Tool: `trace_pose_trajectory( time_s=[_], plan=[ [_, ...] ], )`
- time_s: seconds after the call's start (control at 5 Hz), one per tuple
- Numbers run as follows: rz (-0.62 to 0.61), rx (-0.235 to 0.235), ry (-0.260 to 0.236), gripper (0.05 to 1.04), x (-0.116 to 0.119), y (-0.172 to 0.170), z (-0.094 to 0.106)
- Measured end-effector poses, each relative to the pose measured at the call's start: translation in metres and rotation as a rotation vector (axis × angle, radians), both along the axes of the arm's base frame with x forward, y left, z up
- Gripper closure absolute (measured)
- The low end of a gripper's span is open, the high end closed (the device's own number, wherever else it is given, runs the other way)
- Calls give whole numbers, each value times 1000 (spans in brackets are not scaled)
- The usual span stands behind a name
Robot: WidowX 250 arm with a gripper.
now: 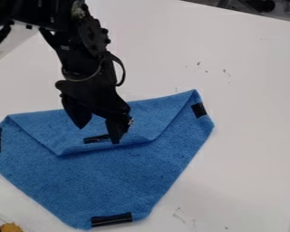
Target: Unfold the cloth from bottom to top
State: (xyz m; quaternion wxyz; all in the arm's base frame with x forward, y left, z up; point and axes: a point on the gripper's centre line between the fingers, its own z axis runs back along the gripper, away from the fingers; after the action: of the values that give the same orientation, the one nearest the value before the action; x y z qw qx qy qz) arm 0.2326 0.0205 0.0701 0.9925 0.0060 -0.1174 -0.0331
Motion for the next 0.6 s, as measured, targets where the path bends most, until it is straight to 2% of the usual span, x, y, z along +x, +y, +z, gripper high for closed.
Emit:
trace_pose_trajectory(
  time_s=[0.2, 0.4, 0.6],
  plan=[
    [0, -7, 16, 83, -2, -1, -5],
    [-12, -20, -5, 83, 0, -3, -15],
    [-34, -10, -19, 83, 7, -5, -21]
  ],
)
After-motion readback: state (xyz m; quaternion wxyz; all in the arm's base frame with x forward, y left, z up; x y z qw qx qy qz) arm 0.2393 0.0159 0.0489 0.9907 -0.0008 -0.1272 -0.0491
